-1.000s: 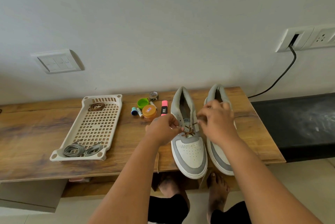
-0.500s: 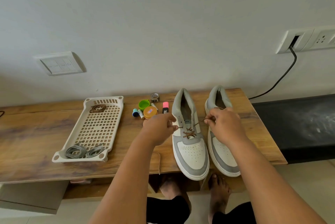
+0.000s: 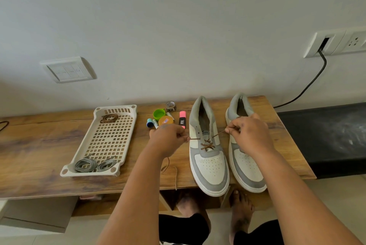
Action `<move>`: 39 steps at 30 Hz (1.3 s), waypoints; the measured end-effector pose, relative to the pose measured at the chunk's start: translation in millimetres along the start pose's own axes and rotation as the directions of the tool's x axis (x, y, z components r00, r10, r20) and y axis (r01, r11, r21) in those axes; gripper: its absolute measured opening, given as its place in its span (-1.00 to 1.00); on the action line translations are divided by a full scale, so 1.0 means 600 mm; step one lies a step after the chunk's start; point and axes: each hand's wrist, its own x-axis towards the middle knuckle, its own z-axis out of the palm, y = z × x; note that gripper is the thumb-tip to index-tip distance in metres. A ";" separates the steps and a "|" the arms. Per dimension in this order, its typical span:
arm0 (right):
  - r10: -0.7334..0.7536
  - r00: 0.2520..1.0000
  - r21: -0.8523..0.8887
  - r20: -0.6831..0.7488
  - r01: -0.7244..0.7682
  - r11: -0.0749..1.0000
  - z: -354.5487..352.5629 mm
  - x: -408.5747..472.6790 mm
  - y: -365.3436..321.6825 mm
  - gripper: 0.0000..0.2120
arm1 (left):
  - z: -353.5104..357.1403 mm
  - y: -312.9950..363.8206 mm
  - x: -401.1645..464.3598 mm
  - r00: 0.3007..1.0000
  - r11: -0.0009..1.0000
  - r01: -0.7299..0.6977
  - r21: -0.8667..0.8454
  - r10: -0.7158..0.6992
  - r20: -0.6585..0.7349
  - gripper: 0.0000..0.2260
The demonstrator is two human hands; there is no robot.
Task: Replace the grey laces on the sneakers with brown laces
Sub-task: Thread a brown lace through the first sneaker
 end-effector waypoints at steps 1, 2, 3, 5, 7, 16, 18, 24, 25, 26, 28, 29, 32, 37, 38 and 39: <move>0.005 1.000 -0.004 0.015 -0.005 1.000 0.000 0.000 0.001 -0.94 | -0.001 0.001 -0.002 1.000 1.000 0.011 0.014 -0.011 0.010 -0.77; 0.012 0.999 0.008 0.033 -0.013 1.000 -0.003 0.000 0.001 -0.92 | -0.001 0.004 -0.004 1.000 0.999 0.013 0.047 -0.014 0.021 -0.74; 0.020 0.998 0.061 0.061 -0.024 0.998 -0.007 0.002 0.000 -0.89 | 0.000 0.007 -0.005 1.000 0.996 0.005 0.091 -0.007 0.023 -0.69; 0.040 0.991 0.331 0.131 -0.082 0.940 -0.025 0.005 -0.013 -0.86 | 0.008 0.023 -0.009 0.998 0.991 -0.044 0.125 0.051 -0.048 -0.60; 0.046 0.986 0.635 0.157 -0.137 0.760 -0.041 0.004 -0.034 -0.90 | 0.019 0.052 -0.013 0.967 0.982 -0.181 -0.052 0.168 -0.191 -0.62; 0.044 0.966 0.859 0.255 -0.205 -0.468 -0.068 0.011 -0.012 -0.69 | 0.060 0.117 -0.019 0.958 0.887 -0.275 -0.371 0.285 -0.030 -0.87; 0.039 0.968 0.798 0.246 -0.180 -0.576 -0.070 0.012 0.005 -0.59 | 0.057 0.110 -0.021 0.964 0.899 -0.248 -0.361 0.266 0.000 -0.82; 0.229 0.937 0.903 0.264 -0.156 -0.401 -0.057 0.016 0.016 -0.63 | 0.050 0.094 -0.017 0.954 0.924 -0.271 -0.270 0.295 0.053 -0.79; 0.282 0.926 0.957 0.250 -0.192 -0.219 -0.050 0.016 0.011 -0.71 | 0.052 0.093 -0.016 0.951 0.929 -0.289 -0.232 0.305 0.038 -0.76; 0.328 0.915 0.971 0.234 -0.238 -0.031 -0.043 0.013 0.003 -0.79 | 0.055 0.092 -0.014 0.948 0.929 -0.313 -0.196 0.319 -0.004 -0.70; 0.368 0.907 0.896 0.203 -0.324 0.304 -0.027 0.008 -0.009 -0.90 | 0.059 0.094 -0.015 0.930 0.908 -0.362 -0.211 0.338 -0.142 -0.59; 0.351 0.919 0.818 0.180 -0.338 0.466 -0.020 0.006 -0.014 -0.81 | 0.058 0.098 -0.016 0.919 0.886 -0.382 -0.263 0.333 -0.214 -0.58; 0.222 0.968 0.553 0.120 -0.251 0.794 -0.013 0.002 -0.032 -0.57 | 0.055 0.111 -0.021 0.904 0.812 -0.390 -0.434 0.249 -0.347 -0.59; 0.034 0.983 0.237 0.179 -0.076 0.969 -0.011 -0.012 -0.054 -0.59 | 0.050 0.119 -0.025 0.910 0.808 -0.358 -0.469 0.190 -0.367 -0.60; 0.016 0.980 0.242 0.199 -0.065 0.968 -0.011 -0.014 -0.058 -0.60 | 0.051 0.119 -0.024 0.922 0.815 -0.324 -0.480 0.160 -0.351 -0.63; -0.003 0.977 0.258 0.214 -0.053 0.965 -0.009 -0.016 -0.060 -0.61 | 0.052 0.119 -0.022 0.936 0.809 -0.284 -0.514 0.117 -0.333 -0.68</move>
